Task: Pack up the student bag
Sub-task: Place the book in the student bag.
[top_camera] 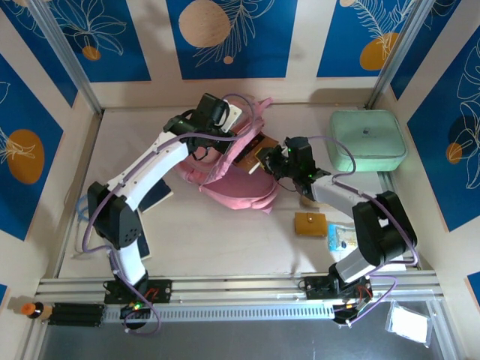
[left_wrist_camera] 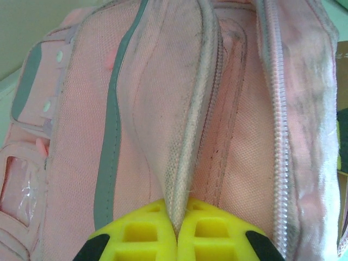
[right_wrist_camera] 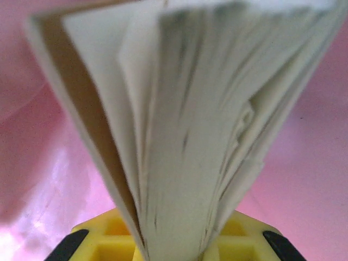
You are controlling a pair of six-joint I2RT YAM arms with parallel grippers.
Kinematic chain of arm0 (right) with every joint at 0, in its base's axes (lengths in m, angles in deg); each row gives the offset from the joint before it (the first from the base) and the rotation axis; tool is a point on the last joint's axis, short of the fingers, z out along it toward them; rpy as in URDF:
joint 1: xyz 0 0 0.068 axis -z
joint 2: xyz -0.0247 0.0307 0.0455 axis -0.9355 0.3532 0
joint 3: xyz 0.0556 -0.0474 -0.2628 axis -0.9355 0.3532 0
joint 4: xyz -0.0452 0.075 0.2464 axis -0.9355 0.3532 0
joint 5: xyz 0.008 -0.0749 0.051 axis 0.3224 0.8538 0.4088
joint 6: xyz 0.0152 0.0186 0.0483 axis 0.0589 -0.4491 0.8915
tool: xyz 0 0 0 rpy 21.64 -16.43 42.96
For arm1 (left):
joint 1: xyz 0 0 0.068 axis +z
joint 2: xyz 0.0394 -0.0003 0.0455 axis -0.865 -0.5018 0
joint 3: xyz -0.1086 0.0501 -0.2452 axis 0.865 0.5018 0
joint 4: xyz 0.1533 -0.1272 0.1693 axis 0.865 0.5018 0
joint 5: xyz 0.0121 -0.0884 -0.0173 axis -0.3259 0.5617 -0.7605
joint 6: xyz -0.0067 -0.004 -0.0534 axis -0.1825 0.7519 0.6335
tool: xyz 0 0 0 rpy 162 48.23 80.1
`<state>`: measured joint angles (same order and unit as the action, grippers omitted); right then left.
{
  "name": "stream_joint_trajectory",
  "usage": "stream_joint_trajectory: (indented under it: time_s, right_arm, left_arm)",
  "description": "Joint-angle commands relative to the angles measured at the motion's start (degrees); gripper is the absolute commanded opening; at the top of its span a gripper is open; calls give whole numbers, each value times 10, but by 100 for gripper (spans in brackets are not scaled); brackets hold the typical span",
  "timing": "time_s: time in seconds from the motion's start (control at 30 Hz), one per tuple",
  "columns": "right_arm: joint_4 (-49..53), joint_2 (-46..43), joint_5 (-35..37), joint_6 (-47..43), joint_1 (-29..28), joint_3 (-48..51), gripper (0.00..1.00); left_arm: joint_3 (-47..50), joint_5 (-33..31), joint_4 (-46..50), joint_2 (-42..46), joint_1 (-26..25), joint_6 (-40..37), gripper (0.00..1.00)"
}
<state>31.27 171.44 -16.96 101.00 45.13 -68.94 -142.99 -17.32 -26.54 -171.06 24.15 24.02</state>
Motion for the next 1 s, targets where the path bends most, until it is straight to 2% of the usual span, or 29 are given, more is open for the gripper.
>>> stream_joint_trajectory:
  time_s: [0.0,0.1,0.27,0.37,0.67,0.97]
  right_arm:
    - [3,-71,49,-54,-9,-13,3]
    - [16,-108,56,-77,-9,-3,3]
    - [-42,-107,9,-75,-13,10,4]
    - [-49,-76,-5,-61,-17,2,4]
    - [-49,54,28,-10,-21,-31,4]
    - [-44,164,88,16,-37,-115,6]
  left_arm:
    - [-2,32,-83,49,-16,0,0]
    - [3,33,-85,47,-15,1,0]
    - [8,33,-97,46,-15,2,0]
    - [9,39,-99,46,-15,6,0]
    - [20,40,-106,52,-15,14,0]
    - [24,42,-129,56,-15,28,0]
